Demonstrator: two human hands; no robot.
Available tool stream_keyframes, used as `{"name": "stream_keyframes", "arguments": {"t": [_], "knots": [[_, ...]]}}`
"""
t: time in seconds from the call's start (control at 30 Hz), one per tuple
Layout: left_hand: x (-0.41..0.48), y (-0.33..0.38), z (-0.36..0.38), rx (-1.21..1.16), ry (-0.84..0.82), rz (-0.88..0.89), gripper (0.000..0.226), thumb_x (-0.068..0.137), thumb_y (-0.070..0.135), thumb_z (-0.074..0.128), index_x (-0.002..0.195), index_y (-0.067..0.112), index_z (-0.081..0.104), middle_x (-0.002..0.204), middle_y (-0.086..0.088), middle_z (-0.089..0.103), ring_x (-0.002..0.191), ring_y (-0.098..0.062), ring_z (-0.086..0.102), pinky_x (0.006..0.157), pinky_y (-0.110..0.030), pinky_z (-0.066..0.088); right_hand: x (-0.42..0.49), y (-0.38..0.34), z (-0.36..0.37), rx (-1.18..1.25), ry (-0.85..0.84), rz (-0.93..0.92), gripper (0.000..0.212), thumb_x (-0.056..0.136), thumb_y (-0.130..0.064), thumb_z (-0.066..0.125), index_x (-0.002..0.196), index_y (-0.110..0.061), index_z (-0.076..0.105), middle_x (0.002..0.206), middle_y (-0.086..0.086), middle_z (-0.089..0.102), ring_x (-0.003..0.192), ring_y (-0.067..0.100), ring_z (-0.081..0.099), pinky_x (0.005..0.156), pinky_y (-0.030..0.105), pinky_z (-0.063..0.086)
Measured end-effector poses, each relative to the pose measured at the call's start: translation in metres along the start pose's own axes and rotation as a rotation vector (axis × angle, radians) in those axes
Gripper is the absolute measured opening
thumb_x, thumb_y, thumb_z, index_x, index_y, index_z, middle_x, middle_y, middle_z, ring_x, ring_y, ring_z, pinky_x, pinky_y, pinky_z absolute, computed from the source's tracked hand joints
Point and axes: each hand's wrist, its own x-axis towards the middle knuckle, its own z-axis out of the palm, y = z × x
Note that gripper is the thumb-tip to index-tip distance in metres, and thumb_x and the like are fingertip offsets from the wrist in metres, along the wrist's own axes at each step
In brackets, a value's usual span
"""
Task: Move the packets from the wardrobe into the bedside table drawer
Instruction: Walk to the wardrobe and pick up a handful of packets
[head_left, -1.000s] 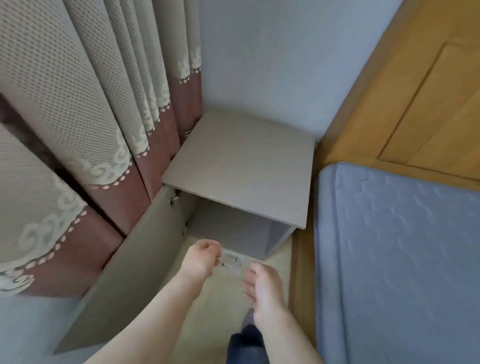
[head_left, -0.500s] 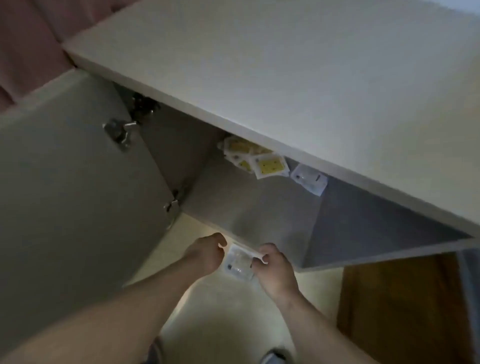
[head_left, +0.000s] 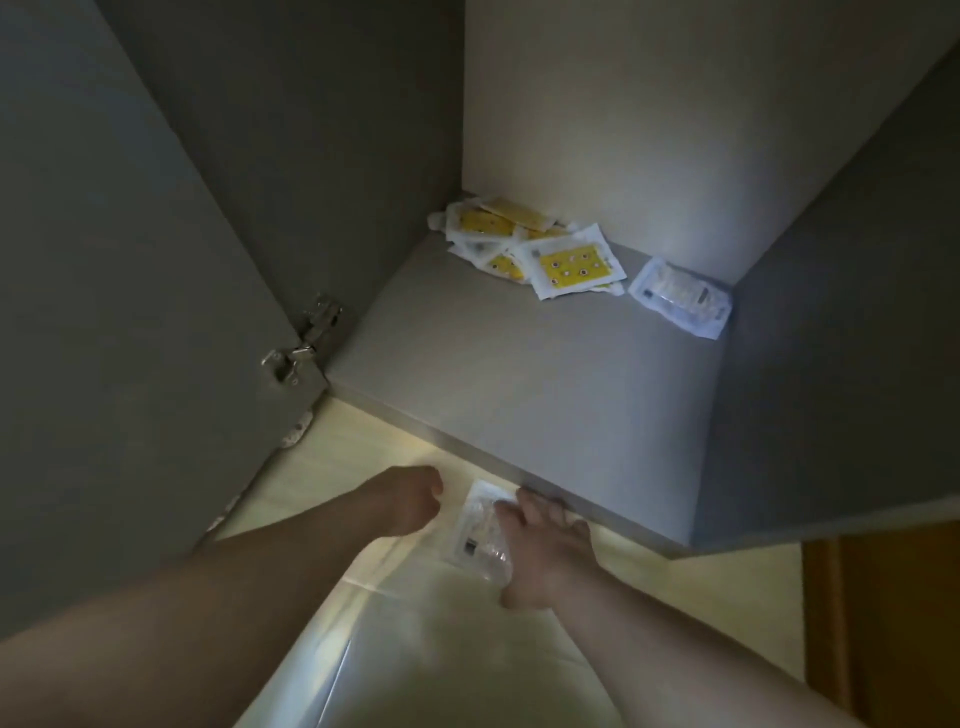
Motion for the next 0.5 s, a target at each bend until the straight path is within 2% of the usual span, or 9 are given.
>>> {"name": "stream_keyframes", "arguments": {"t": [0.07, 0.13, 0.2, 0.23, 0.27, 0.3, 0.37, 0.4, 0.5], "knots": [[-0.003, -0.003, 0.004, 0.039, -0.003, 0.037, 0.033, 0.096, 0.021, 0.048, 0.128, 0.013, 0.053, 0.135, -0.005, 0.054, 0.122, -0.021, 0.052, 0.098, -0.020, 0.037, -0.007, 0.003, 0.009, -0.076, -0.024, -0.007, 0.097, 0.080, -0.031, 0.067, 0.150, -0.022, 0.001, 0.158, 0.001, -0.008, 0.143, 0.034, 0.002, 0.111, 0.049, 0.019], [-0.004, -0.005, 0.006, 0.030, -0.013, 0.099, 0.030, 0.095, 0.017, 0.050, 0.124, 0.011, 0.056, 0.129, -0.007, 0.058, 0.118, -0.024, 0.055, 0.097, -0.025, 0.040, -0.010, 0.006, 0.014, -0.169, -0.015, -0.056, 0.093, 0.082, -0.034, 0.065, 0.151, -0.018, 0.004, 0.158, 0.009, -0.006, 0.143, 0.040, 0.005, 0.110, 0.051, 0.021], [-0.002, -0.006, 0.003, 0.058, -0.013, 0.146, 0.030, 0.094, 0.016, 0.048, 0.123, 0.014, 0.057, 0.128, -0.005, 0.058, 0.118, -0.023, 0.054, 0.095, -0.024, 0.041, -0.008, 0.010, 0.016, -0.251, 0.099, -0.140, 0.088, 0.064, -0.035, 0.080, 0.139, -0.008, 0.042, 0.145, 0.028, 0.032, 0.125, 0.048, 0.040, 0.093, 0.054, 0.043], [-0.002, -0.006, -0.001, 0.075, 0.001, 0.156, 0.031, 0.094, 0.017, 0.046, 0.124, 0.017, 0.056, 0.129, -0.002, 0.057, 0.119, -0.021, 0.053, 0.093, -0.022, 0.039, -0.004, 0.015, 0.023, -0.311, 0.139, -0.134, 0.084, 0.042, -0.033, 0.090, 0.118, -0.007, 0.064, 0.124, 0.029, 0.056, 0.103, 0.047, 0.058, 0.073, 0.052, 0.053], [-0.001, -0.005, -0.005, 0.086, 0.035, 0.171, 0.031, 0.095, 0.018, 0.045, 0.124, 0.019, 0.056, 0.128, -0.001, 0.058, 0.118, -0.020, 0.053, 0.090, -0.022, 0.039, 0.003, 0.018, 0.034, -0.307, 0.199, -0.116, 0.076, 0.026, -0.028, 0.092, 0.096, -0.007, 0.074, 0.103, 0.025, 0.067, 0.083, 0.044, 0.067, 0.056, 0.049, 0.055], [0.000, -0.004, -0.009, 0.082, 0.071, 0.180, 0.031, 0.094, 0.018, 0.045, 0.123, 0.019, 0.057, 0.126, 0.000, 0.059, 0.116, -0.019, 0.054, 0.088, -0.022, 0.039, 0.008, 0.019, 0.042, -0.284, 0.218, -0.108, 0.062, 0.027, -0.025, 0.089, 0.084, -0.007, 0.077, 0.092, 0.022, 0.071, 0.073, 0.042, 0.069, 0.047, 0.048, 0.053], [-0.002, -0.002, -0.015, 0.035, 0.156, 0.185, 0.029, 0.093, 0.016, 0.046, 0.119, 0.019, 0.059, 0.118, -0.001, 0.064, 0.110, -0.020, 0.058, 0.085, -0.023, 0.041, 0.012, 0.017, 0.050, -0.287, 0.251, -0.082, 0.031, 0.052, -0.024, 0.071, 0.077, -0.006, 0.077, 0.088, 0.023, 0.072, 0.069, 0.043, 0.069, 0.041, 0.049, 0.052], [-0.004, -0.001, -0.016, 0.001, 0.203, 0.189, 0.028, 0.092, 0.015, 0.047, 0.117, 0.020, 0.060, 0.113, -0.002, 0.067, 0.107, -0.021, 0.060, 0.085, -0.024, 0.043, 0.011, 0.014, 0.051, -0.290, 0.268, -0.080, 0.031, 0.052, -0.024, 0.071, 0.077, -0.006, 0.077, 0.088, 0.023, 0.072, 0.070, 0.044, 0.069, 0.040, 0.050, 0.052], [-0.007, 0.001, -0.020, -0.041, 0.276, 0.227, 0.025, 0.091, 0.014, 0.048, 0.109, 0.021, 0.064, 0.106, -0.001, 0.069, 0.100, -0.021, 0.063, 0.084, -0.027, 0.047, 0.014, 0.013, 0.056, -0.259, 0.269, -0.067, 0.068, 0.016, -0.020, 0.091, 0.080, -0.005, 0.077, 0.087, 0.024, 0.071, 0.070, 0.043, 0.069, 0.041, 0.049, 0.052]]}}
